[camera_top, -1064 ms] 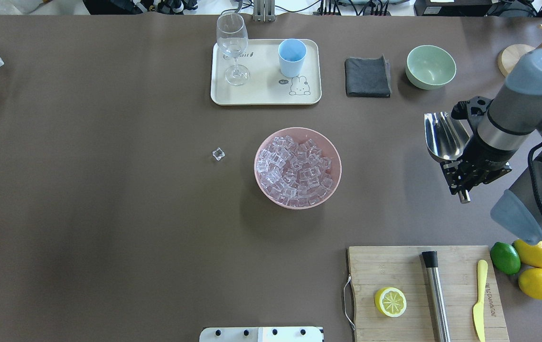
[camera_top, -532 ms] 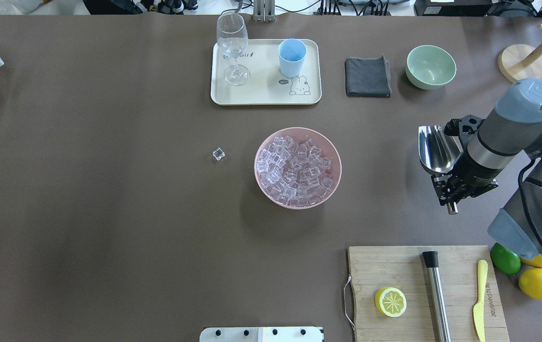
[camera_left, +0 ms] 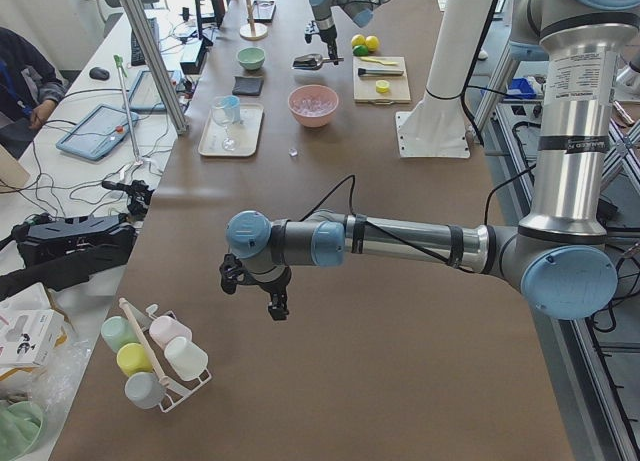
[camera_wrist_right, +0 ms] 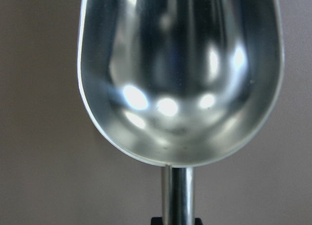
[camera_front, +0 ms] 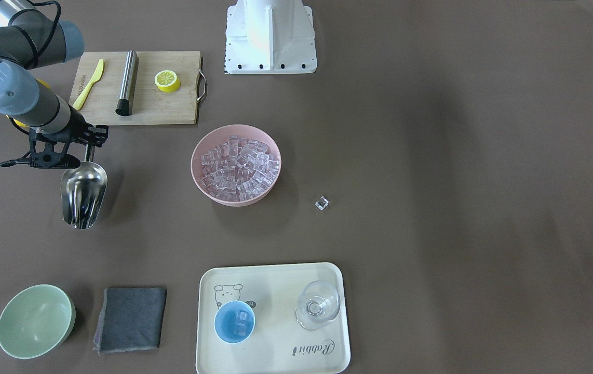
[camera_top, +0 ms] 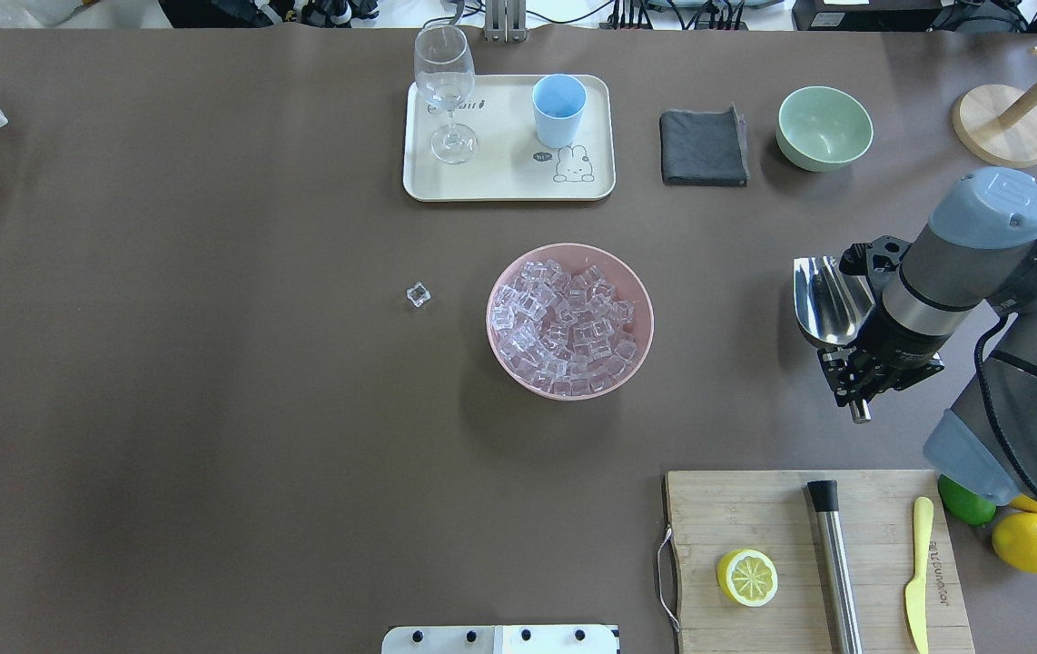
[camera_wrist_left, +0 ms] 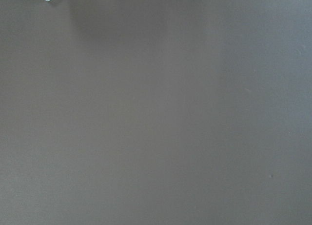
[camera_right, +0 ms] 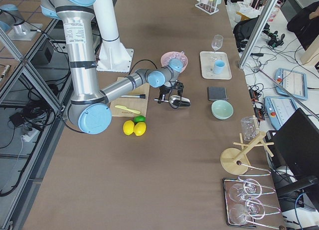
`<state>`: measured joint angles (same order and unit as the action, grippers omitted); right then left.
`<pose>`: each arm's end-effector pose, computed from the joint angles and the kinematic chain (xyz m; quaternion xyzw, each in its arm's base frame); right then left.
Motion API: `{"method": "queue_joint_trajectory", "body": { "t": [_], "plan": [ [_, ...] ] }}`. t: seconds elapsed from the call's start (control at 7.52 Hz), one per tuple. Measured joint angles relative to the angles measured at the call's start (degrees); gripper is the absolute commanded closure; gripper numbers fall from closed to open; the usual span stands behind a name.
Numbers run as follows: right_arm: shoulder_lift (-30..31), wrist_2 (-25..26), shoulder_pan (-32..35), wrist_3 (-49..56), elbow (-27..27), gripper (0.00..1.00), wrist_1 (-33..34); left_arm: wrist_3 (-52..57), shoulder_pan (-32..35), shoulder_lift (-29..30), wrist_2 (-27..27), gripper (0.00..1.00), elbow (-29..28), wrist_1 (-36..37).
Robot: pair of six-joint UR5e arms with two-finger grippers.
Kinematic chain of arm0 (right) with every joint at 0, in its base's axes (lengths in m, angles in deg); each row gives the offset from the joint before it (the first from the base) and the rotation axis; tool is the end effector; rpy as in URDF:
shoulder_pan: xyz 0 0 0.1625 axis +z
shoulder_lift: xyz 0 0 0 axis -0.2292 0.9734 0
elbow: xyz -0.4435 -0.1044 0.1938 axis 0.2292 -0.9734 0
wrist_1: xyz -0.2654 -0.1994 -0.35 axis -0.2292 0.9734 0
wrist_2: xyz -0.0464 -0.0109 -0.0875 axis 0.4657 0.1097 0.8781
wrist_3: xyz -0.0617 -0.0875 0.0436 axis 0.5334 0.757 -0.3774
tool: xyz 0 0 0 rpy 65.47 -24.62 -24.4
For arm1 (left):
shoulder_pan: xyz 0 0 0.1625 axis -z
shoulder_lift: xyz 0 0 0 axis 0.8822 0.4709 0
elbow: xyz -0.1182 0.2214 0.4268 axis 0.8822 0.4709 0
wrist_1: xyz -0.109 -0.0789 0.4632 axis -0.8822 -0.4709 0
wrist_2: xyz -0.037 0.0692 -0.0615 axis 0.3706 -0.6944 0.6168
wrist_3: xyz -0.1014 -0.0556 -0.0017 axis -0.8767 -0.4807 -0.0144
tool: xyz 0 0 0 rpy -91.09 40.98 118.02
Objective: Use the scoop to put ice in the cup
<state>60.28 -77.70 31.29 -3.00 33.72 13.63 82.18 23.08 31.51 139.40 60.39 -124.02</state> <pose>-0.3940 -0.4708 0.5239 -0.1255 -0.3550 -0.0401 0.9255 0.0056 -0.5700 0.7013 -0.0539 0.4230 -0.0073 0.9045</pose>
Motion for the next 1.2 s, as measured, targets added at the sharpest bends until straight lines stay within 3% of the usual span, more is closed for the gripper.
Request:
{"method": "queue_joint_trajectory", "body": {
  "t": [0.13, 0.27, 0.4, 0.53, 1.2],
  "plan": [
    [-0.08, -0.51, -0.14, 0.03, -0.54, 0.91, -0.04, 0.0, 0.0, 0.0, 0.0, 0.03, -0.02, 0.0],
    [-0.4, -1.02, -0.19, 0.06, -1.14, 0.64, -0.06, 0.0, 0.0, 0.0, 0.0, 0.03, -0.03, 0.0],
    [-0.63, -1.45, -0.21, 0.07, -1.49, 0.05, -0.08, 0.0, 0.0, 0.0, -0.01, 0.03, -0.04, 0.0],
    [-0.77, -1.66, -0.2, 0.08, -1.63, 0.0, -0.09, 0.03, 0.0, 0.04, -0.07, 0.03, -0.08, 0.0],
    [-1.17, -3.63, 3.53, 0.32, -0.62, 0.0, -0.9, -0.16, 0.0, 0.09, -2.06, 0.03, 0.05, 0.07]
  ]
}}
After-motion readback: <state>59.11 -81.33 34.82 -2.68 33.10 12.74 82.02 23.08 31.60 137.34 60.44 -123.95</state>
